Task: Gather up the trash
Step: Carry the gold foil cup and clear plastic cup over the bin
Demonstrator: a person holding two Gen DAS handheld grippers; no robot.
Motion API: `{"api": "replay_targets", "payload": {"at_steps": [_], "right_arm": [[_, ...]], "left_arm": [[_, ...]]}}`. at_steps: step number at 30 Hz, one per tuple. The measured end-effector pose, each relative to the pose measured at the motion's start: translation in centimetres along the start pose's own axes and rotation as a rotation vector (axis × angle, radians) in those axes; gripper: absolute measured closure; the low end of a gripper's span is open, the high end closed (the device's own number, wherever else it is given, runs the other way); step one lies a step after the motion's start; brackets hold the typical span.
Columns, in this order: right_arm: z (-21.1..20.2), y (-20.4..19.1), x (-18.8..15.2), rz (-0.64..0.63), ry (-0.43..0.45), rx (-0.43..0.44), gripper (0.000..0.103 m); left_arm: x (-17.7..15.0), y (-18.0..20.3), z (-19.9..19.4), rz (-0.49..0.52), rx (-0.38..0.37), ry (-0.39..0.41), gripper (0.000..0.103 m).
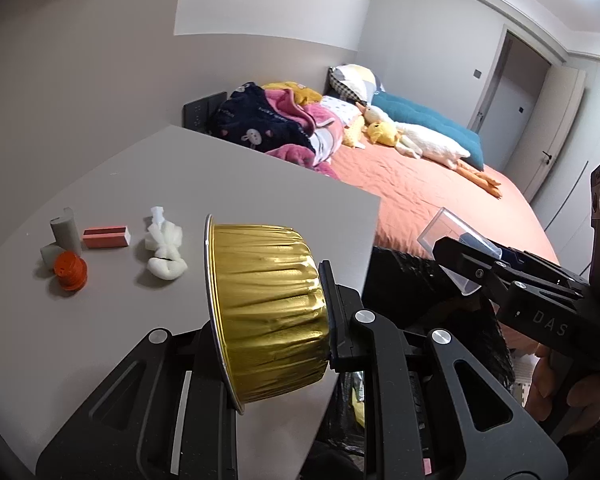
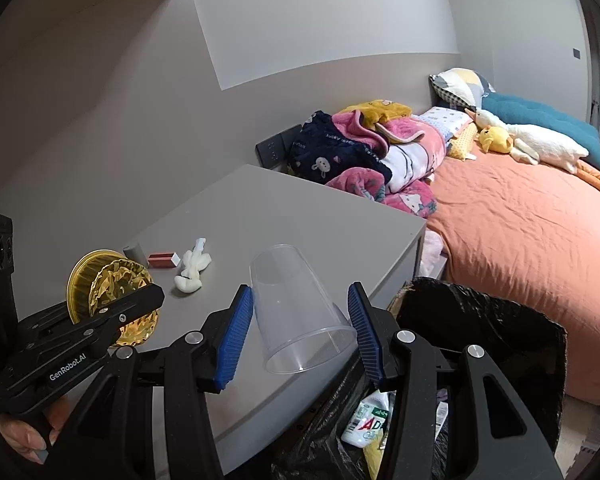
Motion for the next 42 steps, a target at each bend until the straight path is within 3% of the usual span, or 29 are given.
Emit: {"api": "replay_targets", "payload": {"at_steps": [19,42], "right_arm": [[-3.0,3.3,-2.0,0.047,0.006,-0.061,0.052],[-5.7,9.9,-5.0,0.152,0.001,-0.165,0.052]], "left_arm": [[-1.5,4.3,0.8,0.056,-0.059,-0.033,0.085],[-3.6,10.6,3.8,0.148,-0.145,-0.106,0.085]]}}
Point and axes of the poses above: each gripper's, at about its wrist camera, not at the fingertips, and z roughly the way its jaws point, y to its right, x to its top, the point moved 8 cm from there along z, roughly the way its jaws point, and after that the axes turned 14 degrees about -z, right-handed, at the moved point
